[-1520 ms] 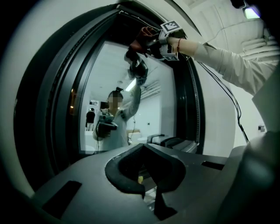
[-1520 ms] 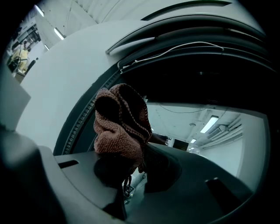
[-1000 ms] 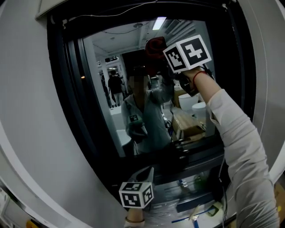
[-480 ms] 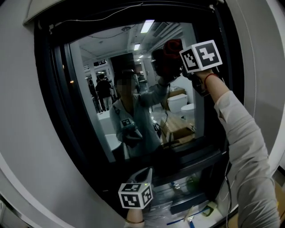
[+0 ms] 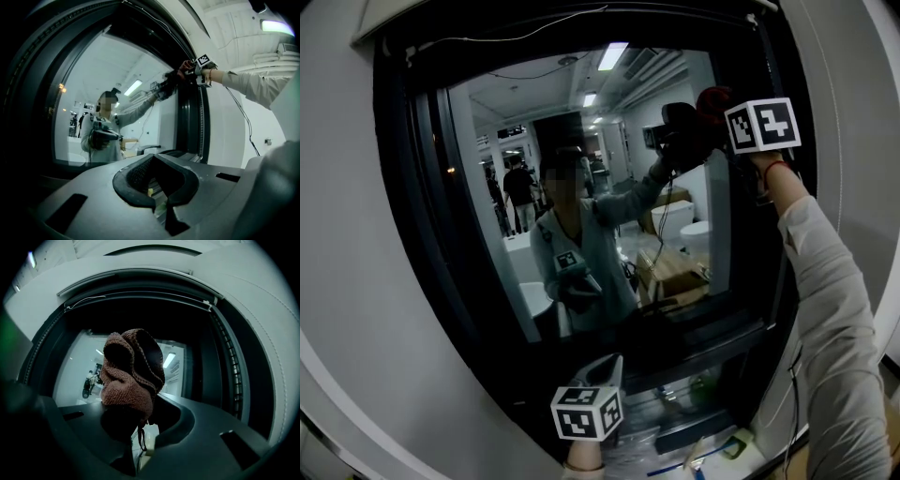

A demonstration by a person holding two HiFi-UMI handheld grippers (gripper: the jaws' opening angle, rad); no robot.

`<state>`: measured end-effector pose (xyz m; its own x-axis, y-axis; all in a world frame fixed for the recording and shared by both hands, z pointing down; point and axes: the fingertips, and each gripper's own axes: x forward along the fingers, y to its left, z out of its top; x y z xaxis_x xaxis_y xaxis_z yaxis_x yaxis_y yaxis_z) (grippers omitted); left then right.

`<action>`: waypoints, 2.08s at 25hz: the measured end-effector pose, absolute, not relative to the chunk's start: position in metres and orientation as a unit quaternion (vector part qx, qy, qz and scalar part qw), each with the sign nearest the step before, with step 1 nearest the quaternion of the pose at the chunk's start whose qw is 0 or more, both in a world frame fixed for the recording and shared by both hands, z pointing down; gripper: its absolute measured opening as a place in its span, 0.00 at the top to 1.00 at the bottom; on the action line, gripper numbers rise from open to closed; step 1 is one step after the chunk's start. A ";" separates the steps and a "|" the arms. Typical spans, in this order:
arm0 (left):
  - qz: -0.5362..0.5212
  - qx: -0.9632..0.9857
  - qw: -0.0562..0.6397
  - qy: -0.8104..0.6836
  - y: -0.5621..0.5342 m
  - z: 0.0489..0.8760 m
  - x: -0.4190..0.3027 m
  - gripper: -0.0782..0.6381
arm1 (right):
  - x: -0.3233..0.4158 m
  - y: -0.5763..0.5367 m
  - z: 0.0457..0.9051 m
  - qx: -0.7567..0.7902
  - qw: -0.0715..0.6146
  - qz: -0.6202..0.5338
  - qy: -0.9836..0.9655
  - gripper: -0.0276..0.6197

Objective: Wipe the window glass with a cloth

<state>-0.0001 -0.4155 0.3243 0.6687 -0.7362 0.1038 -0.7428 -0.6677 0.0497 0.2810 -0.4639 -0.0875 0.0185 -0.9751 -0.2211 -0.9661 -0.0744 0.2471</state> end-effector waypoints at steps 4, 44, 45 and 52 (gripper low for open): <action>0.037 0.912 0.044 -0.406 -0.416 0.325 -0.002 0.89 | 0.285 -0.463 -0.084 0.718 0.006 -0.163 -0.676 0.89; 0.037 0.848 0.059 -0.525 -0.382 0.346 -0.131 0.88 | -0.110 -0.446 0.020 0.403 0.020 -0.175 -0.898 0.89; 0.037 0.847 0.059 -0.527 -0.381 0.346 -0.133 0.89 | -0.115 -0.450 0.024 0.402 0.024 -0.171 -0.899 0.89; 0.034 0.838 0.060 -0.541 -0.381 0.350 -0.144 0.89 | -0.127 -0.480 0.047 0.403 0.042 -0.138 -0.904 0.89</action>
<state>-0.1441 -0.3810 0.3499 0.4127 -0.9027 0.1216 -0.9108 -0.4079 0.0636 -0.1274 -0.4798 0.0472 -0.6718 -0.7398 -0.0364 -0.7168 0.6369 0.2839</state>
